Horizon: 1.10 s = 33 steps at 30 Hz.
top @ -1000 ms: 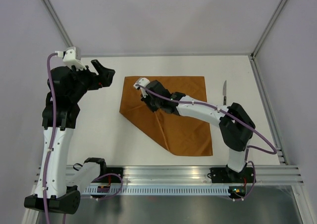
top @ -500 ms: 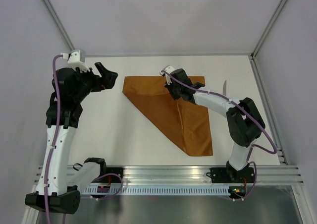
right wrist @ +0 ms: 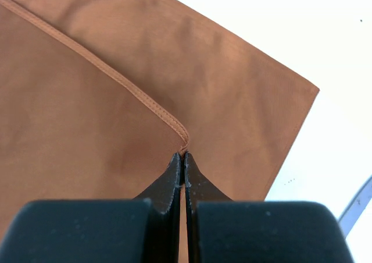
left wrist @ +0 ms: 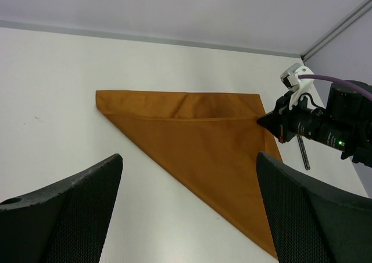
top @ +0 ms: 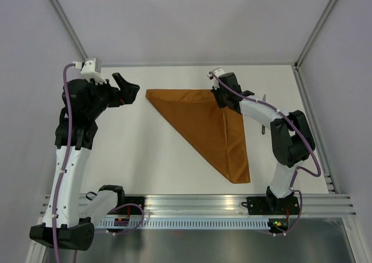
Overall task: Fold the napkin, place the utensils inside, and roll it up
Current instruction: Fold the napkin
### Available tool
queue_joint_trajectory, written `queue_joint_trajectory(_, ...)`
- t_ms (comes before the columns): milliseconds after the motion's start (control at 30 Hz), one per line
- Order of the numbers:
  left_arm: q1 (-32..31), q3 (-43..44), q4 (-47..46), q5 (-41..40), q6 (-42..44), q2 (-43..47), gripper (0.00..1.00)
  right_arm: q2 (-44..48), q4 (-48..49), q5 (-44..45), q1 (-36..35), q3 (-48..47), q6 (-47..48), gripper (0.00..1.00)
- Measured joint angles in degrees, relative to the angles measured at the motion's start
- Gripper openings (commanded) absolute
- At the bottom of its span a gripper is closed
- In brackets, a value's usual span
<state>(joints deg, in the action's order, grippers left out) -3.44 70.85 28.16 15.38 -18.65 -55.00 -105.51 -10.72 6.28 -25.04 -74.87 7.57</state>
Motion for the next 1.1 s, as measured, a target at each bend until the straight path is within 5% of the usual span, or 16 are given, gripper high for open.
queue_joint_trajectory(1100, 0.0, -0.9, -1.3, 0.2, 0.0, -1.6, 1.00, -7.8, 1.7, -0.1, 7.8, -6.2, 0.9, 0.00)
